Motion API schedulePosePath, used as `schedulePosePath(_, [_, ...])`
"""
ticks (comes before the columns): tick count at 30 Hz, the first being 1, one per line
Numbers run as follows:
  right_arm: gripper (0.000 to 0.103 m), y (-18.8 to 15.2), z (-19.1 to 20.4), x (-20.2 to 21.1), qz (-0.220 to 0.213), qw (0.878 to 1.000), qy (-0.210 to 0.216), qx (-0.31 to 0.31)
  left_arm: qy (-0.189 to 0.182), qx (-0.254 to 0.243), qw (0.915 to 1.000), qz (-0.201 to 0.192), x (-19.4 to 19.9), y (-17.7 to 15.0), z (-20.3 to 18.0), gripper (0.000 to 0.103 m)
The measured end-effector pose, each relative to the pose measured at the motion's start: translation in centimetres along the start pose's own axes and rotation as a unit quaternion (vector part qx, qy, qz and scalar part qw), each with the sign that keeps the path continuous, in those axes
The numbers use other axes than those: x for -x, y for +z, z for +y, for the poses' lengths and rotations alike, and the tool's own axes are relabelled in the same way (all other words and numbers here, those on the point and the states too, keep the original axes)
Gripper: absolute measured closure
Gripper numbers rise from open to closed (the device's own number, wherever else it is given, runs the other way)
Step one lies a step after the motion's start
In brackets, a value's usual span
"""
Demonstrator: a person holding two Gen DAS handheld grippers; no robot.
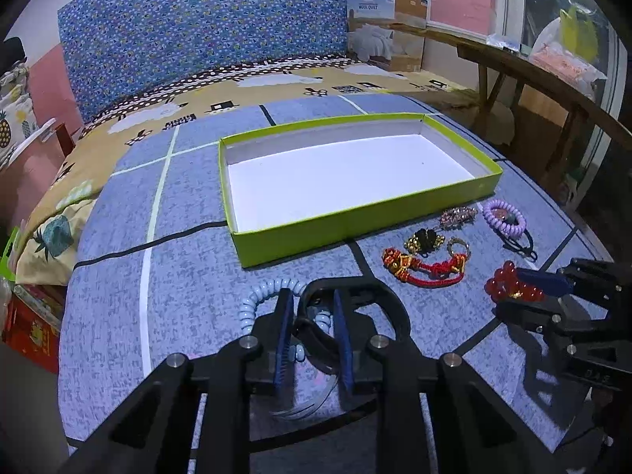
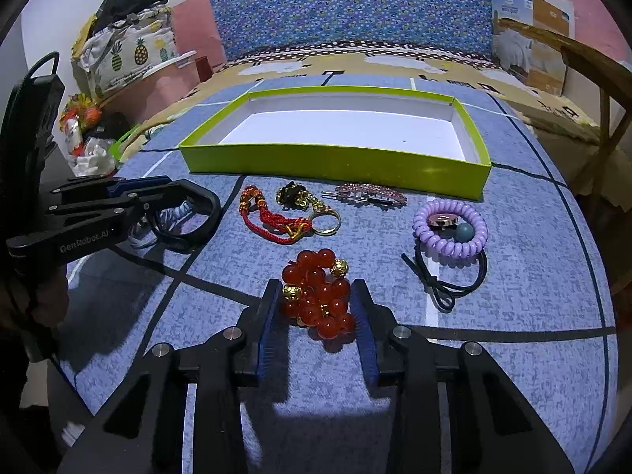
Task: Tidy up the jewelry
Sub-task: 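Grasp the black wristband with the left tool while the right tool grasps the red bead bracelet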
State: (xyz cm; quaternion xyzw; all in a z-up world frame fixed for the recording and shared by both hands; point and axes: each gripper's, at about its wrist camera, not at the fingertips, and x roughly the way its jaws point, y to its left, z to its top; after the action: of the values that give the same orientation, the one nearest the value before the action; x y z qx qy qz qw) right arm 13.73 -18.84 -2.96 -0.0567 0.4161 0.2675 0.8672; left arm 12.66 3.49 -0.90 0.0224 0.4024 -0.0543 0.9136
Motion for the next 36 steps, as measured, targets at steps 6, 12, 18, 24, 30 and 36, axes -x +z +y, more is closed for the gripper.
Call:
schedulePosePath(6, [0.070, -0.2, -0.1, 0.1, -0.002, 1.000, 0.004, -0.002, -0.003, 0.000, 0.9999, -0.010, 0.6, 0.3, 0.5, 0.091])
schedulePosePath(12, [0.070, -0.5, -0.3, 0.4, -0.003, 1.000, 0.007, -0.007, -0.012, -0.013, 0.9999, 0.003, 0.5, -0.1, 0.6, 0.090])
schedulePosePath(18, [0.070, -0.6, -0.3, 0.5, -0.003, 1.000, 0.007, -0.011, -0.006, -0.029, 0.9990, 0.033, 0.0, 0.1, 0.4, 0.089])
schedulePosePath(24, [0.070, -0.6, -0.3, 0.6, -0.003, 1.000, 0.007, -0.010, -0.004, -0.060, 0.9955, 0.073, -0.9, 1.1, -0.2, 0.089])
schedulePosePath(30, [0.074, -0.7, -0.3, 1.1, -0.010, 1.000, 0.007, -0.011, -0.009, -0.051, 0.9964, 0.067, -0.7, 0.9, 0.2, 0.090])
schedulePosePath(36, [0.075, -1.2, -0.2, 1.3, -0.015, 1.000, 0.005, -0.004, -0.017, -0.014, 0.9987, 0.046, 0.1, 0.3, 1.1, 0.091])
